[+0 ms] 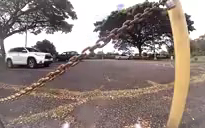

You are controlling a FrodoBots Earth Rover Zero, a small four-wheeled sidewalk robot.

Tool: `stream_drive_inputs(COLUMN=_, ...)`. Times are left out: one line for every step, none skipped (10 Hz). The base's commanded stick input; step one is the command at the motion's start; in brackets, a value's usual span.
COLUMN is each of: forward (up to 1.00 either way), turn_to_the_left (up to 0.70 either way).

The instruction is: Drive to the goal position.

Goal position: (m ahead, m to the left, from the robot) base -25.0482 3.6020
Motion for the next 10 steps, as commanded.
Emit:
stream_drive_inputs(forward=0.00, turn_to_the_left=0.00)
stream_drive_inputs(forward=0.00, turn_to_the_left=0.00)
stream_drive_inputs(forward=0.00, turn_to_the_left=0.00)
stream_drive_inputs(forward=0.00, turn_to_the_left=0.00)
stream_drive_inputs(forward=-0.16, turn_to_the_left=0.00)
stream_drive_inputs(forward=-0.70, turn_to_the_left=0.00)
stream_drive_inputs(forward=-0.70, turn_to_the_left=0.00)
stream_drive_inputs(forward=-0.70, turn_to_the_left=0.00)
stream_drive_inputs(forward=-0.70, turn_to_the_left=0.00)
stream_drive_inputs(forward=-0.70, turn_to_the_left=0.00)
